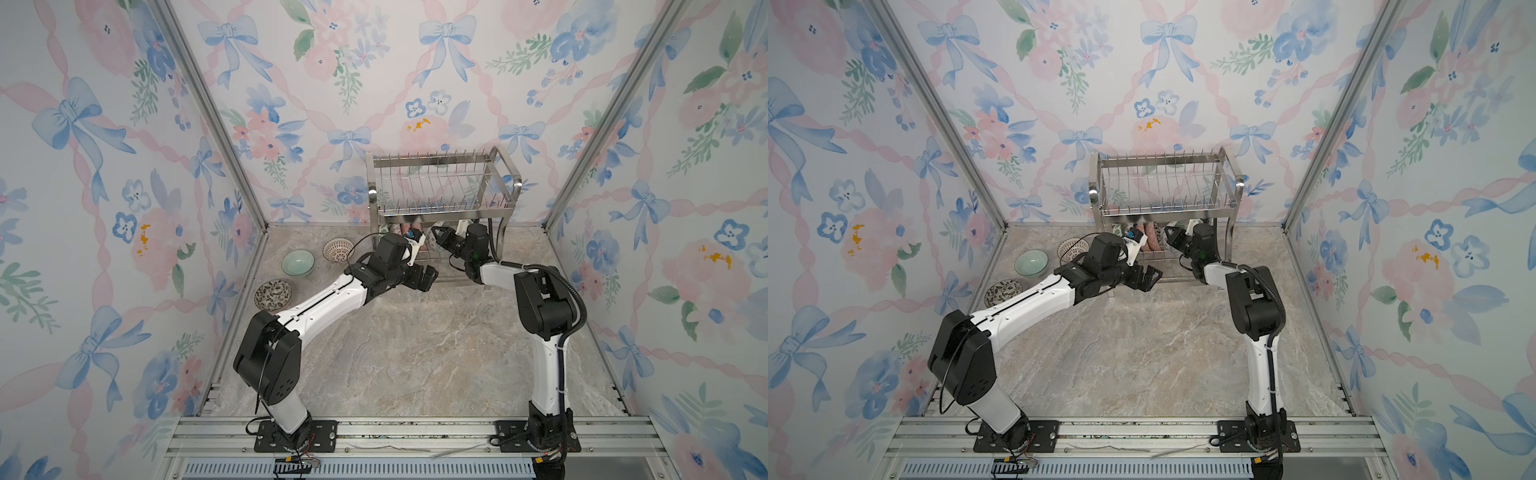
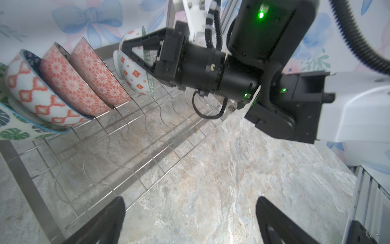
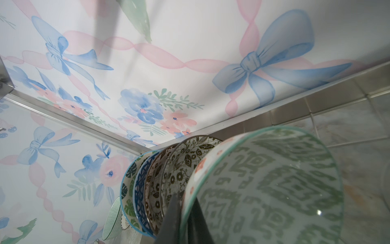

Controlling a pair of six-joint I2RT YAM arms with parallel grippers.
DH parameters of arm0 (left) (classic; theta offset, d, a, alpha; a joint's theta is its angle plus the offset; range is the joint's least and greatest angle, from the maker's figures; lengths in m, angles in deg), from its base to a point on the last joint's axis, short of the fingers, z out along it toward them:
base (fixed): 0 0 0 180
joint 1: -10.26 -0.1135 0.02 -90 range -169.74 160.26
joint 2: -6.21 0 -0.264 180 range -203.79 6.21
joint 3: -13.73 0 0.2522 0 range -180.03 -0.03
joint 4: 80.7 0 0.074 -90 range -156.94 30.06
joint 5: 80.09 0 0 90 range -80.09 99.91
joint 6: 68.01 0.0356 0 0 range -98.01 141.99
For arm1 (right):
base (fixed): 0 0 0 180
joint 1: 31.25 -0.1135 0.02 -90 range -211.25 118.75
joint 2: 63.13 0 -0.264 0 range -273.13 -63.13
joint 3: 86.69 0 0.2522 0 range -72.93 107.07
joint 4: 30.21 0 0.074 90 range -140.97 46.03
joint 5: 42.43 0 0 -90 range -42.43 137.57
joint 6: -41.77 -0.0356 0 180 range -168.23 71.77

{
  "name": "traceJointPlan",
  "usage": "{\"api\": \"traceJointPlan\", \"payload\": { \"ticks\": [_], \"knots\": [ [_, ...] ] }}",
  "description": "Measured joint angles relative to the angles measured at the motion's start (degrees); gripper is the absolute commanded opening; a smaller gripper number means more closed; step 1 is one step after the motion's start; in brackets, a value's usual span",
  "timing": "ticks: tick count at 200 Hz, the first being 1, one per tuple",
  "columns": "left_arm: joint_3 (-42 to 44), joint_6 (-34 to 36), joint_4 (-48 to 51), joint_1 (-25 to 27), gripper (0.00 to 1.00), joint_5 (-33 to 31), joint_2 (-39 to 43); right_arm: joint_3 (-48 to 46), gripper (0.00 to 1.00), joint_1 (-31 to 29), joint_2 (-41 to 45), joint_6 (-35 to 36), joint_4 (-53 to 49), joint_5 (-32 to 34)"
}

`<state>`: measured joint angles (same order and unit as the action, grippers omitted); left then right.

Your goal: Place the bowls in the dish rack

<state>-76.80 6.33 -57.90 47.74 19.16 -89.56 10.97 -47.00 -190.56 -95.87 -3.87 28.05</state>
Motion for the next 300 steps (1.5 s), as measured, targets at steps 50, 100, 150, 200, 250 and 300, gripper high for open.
{"api": "traceJointPlan", "payload": {
  "ticks": [50, 100, 150, 200, 250, 300],
  "knots": [
    [1.49, -1.07, -6.19, 0.52, 0.98, -1.57, 0.0, 3.5, 0.04, 0.0, -3.23, -2.49, 2.29, -1.38],
    [4.02, -1.07, -8.85, 0.74, 0.98, -1.57, 0.0, 6.38, 0.04, 0.0, -5.9, -5.25, 4.59, -2.8],
    [4.26, -1.36, -9.42, -0.42, 0.98, -1.55, 0.02, 8.63, 0.04, -0.07, -7.82, -7.58, 6.93, -4.13],
    [4.9, -1.51, -9.79, -0.76, 0.98, -1.57, 0.17, 9.11, 0.04, -0.07, -8.79, -8.79, 8.09, -4.09],
    [5.07, -1.86, -9.84, -1.62, 0.98, -1.53, 1.36, 10.69, 0.05, -0.11, -9.88, -9.44, 8.26, -4.11],
    [5.31, -2.4, -9.81, -2.05, 0.98, -1.51, 1.7, 10.82, 0.05, -0.11, -10.49, -10.05, 9.57, -4.42]
  ]
}}
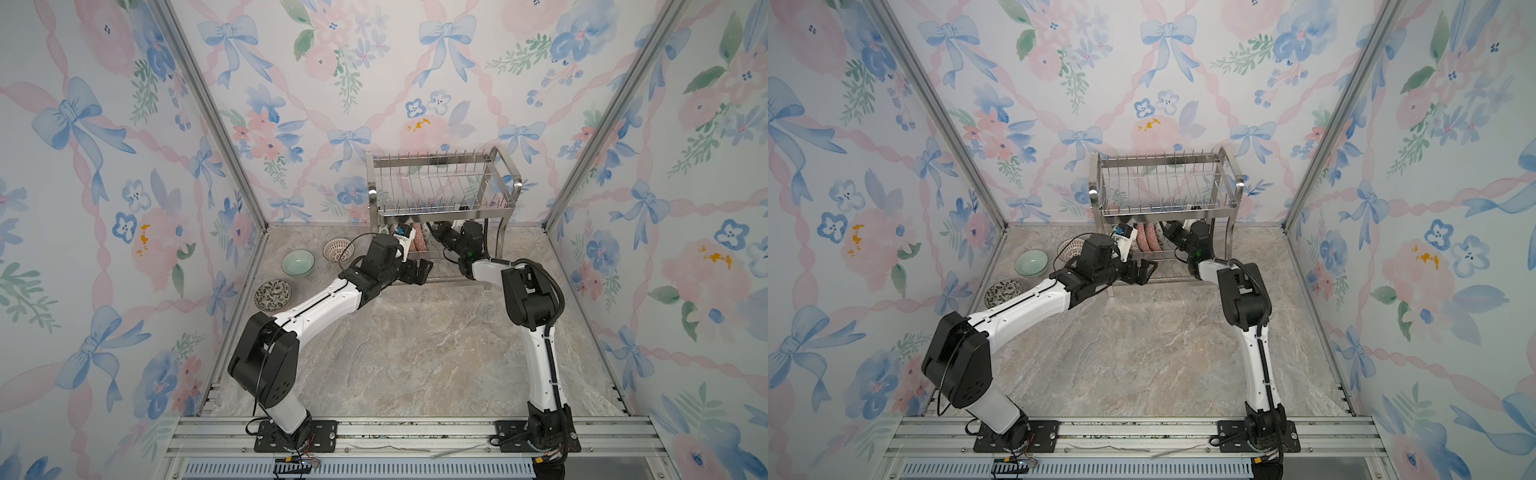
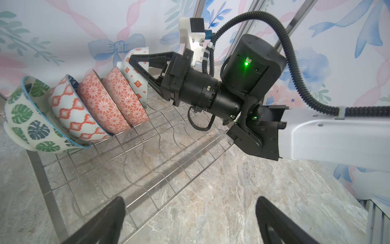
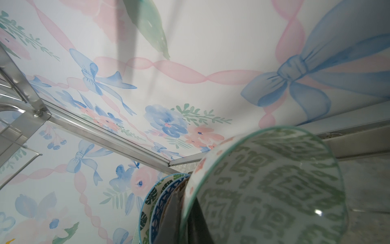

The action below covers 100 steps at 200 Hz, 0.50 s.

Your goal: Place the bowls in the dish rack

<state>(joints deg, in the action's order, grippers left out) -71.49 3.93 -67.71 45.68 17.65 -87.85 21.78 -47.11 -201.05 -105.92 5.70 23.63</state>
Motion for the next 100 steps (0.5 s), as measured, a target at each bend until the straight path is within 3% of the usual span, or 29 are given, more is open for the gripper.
{"api": "traceJointPlan", "payload": {
  "ticks": [100],
  "knots": [
    [0.02, -0.15, 0.0, 0.0, 0.98, 0.2, 0.0, -0.09, 0.05, 0.52, -1.84, -1.92, 3.32, -1.79]
  ]
}}
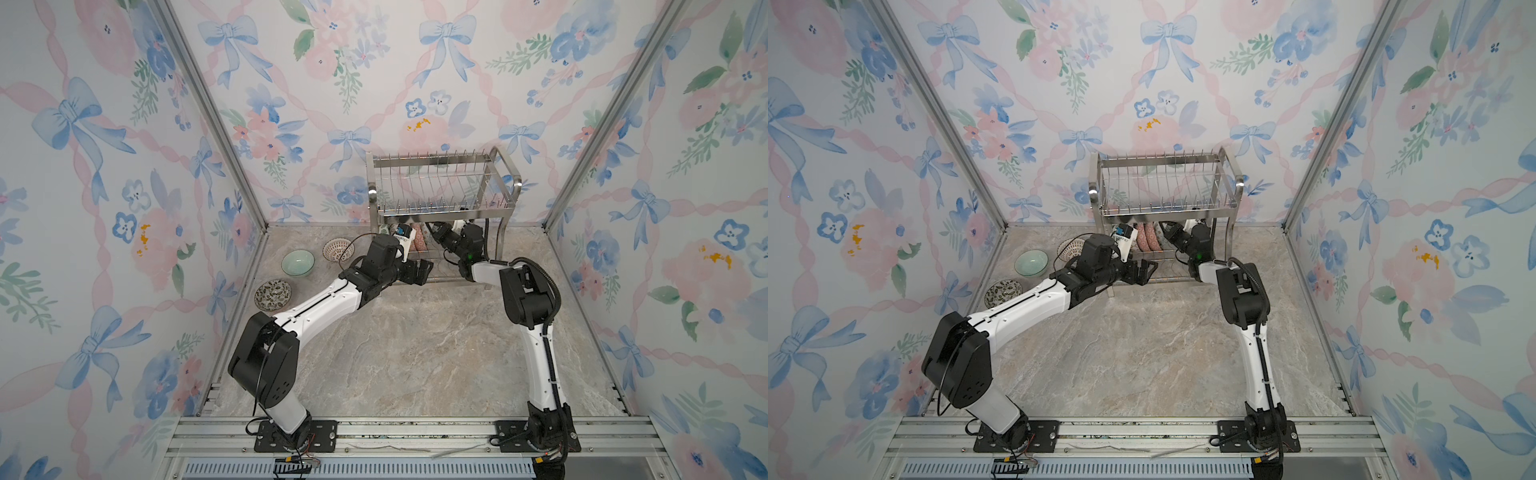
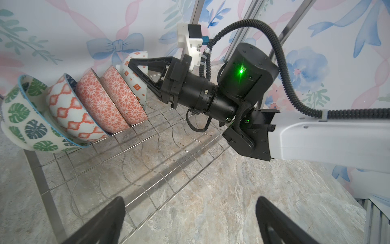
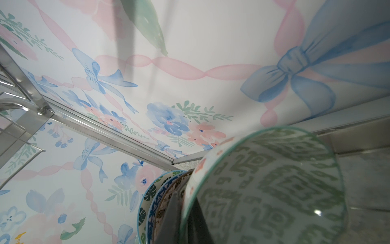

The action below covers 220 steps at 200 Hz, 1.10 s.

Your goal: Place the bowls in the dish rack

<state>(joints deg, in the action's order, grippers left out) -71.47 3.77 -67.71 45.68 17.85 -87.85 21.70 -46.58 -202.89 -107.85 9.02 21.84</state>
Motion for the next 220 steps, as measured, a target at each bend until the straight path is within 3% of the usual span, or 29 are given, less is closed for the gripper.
{"api": "traceJointPlan", "payload": {
  "ticks": [82, 220],
  "knots": [
    [0.07, 0.0, 0.0, 0.0, 0.98, 0.0, 0.0, -3.02, 0.05, 0.61, 0.96, 2.16, 1.66, -2.58],
    [0.07, -0.02, 0.0, -0.28, 0.98, 0.02, 0.0, -1.84, 0.06, 1.46, 3.39, 12.55, -9.68, -8.52]
  ]
}}
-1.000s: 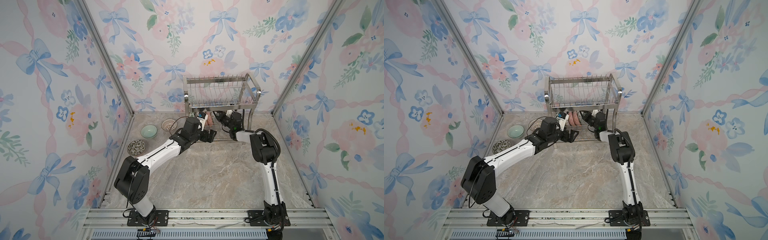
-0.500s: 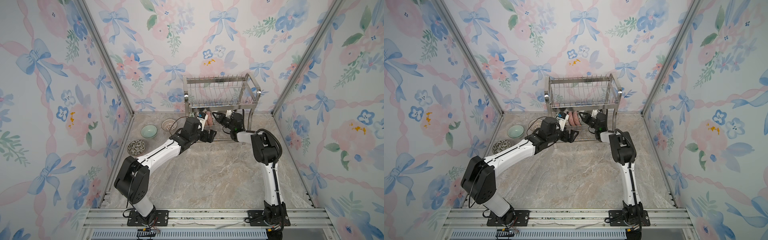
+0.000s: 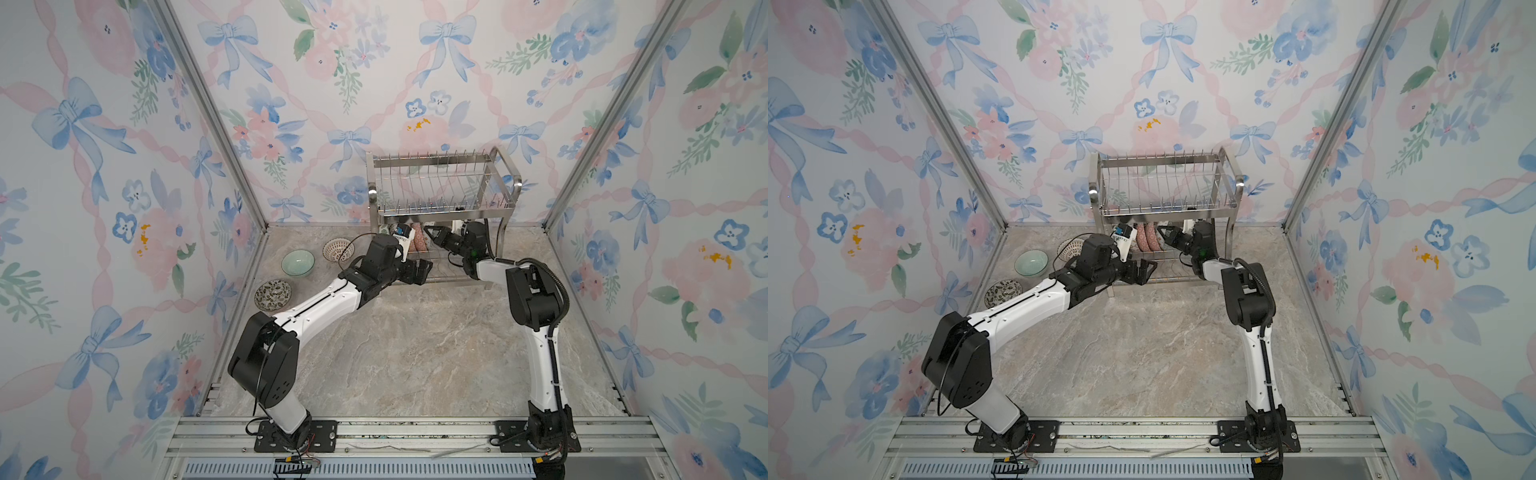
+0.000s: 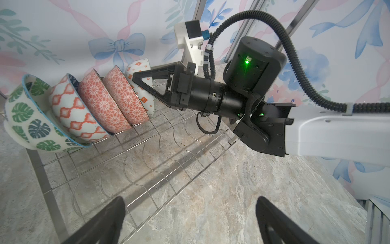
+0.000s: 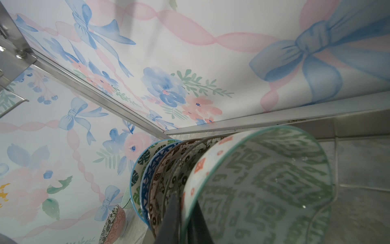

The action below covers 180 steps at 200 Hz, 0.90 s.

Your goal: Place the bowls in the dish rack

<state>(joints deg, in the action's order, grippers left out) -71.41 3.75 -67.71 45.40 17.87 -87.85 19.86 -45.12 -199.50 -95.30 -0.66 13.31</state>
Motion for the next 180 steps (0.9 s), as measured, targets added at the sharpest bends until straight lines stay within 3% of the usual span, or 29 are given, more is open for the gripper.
{"api": "traceJointPlan", "payload": {
  "ticks": [180],
  "knots": [
    [0.0, 0.0, 0.0, -0.31, 0.98, 0.2, 0.0, 0.79, 0.14, 0.33, 3.37, 13.38, -12.7, -0.48]
  ]
}}
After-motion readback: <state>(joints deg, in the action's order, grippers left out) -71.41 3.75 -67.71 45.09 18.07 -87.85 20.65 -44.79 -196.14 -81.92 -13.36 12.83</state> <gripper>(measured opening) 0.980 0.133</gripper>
